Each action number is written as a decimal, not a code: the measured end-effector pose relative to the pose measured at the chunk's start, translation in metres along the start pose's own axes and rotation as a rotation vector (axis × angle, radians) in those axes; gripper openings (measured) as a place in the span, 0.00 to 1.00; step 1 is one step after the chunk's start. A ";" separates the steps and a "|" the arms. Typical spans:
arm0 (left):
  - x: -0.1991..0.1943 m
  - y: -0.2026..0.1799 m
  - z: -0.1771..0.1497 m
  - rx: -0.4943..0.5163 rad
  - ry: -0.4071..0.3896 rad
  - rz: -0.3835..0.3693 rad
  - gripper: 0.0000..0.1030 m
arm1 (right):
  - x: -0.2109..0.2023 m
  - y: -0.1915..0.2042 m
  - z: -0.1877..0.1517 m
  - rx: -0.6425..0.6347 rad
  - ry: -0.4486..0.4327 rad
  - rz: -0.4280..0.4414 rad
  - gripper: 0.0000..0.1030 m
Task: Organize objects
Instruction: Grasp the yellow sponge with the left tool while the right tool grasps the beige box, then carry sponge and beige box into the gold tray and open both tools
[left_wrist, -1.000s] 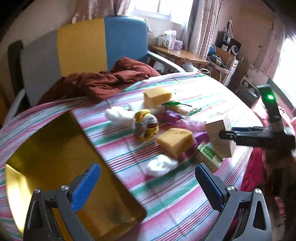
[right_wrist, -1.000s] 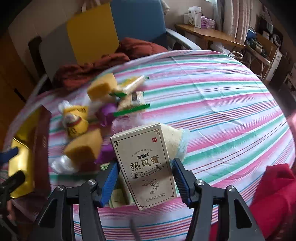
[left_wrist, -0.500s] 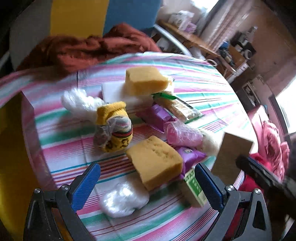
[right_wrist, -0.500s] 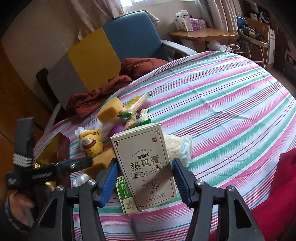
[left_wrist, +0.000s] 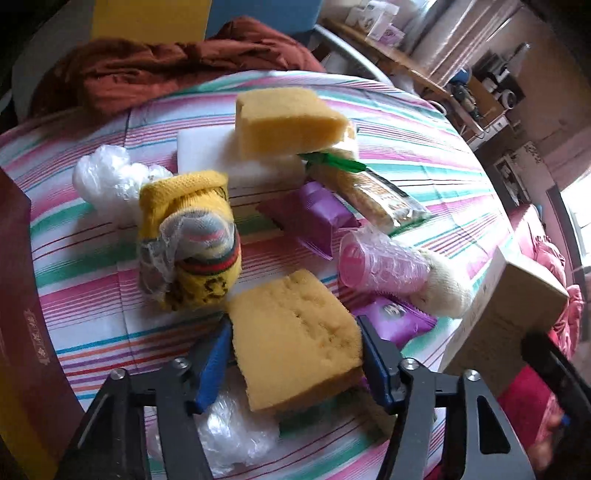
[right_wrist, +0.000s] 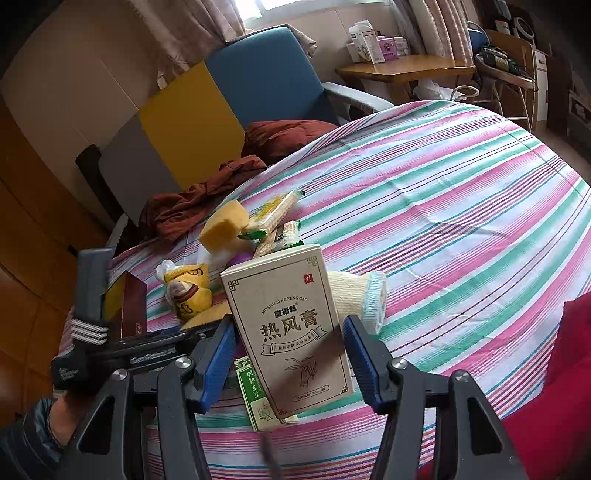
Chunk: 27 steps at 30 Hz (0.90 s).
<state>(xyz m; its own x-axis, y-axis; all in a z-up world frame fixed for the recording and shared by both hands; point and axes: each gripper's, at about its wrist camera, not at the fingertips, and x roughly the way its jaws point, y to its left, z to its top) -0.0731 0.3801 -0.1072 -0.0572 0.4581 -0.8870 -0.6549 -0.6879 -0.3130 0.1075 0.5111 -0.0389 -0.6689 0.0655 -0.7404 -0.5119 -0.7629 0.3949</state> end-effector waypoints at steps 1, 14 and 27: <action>-0.005 0.000 -0.002 0.006 -0.023 -0.006 0.59 | -0.001 0.000 0.000 0.002 -0.005 0.001 0.57; -0.127 0.030 -0.043 0.077 -0.301 -0.042 0.62 | -0.013 0.020 0.000 -0.065 -0.051 -0.056 0.57; -0.209 0.160 -0.142 -0.114 -0.420 0.205 0.64 | 0.006 0.183 -0.027 -0.306 0.036 0.250 0.57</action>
<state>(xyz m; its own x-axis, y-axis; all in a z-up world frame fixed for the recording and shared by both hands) -0.0589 0.0949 -0.0200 -0.4918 0.4782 -0.7276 -0.5125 -0.8346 -0.2020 0.0246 0.3550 0.0142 -0.7305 -0.1649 -0.6627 -0.1480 -0.9091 0.3894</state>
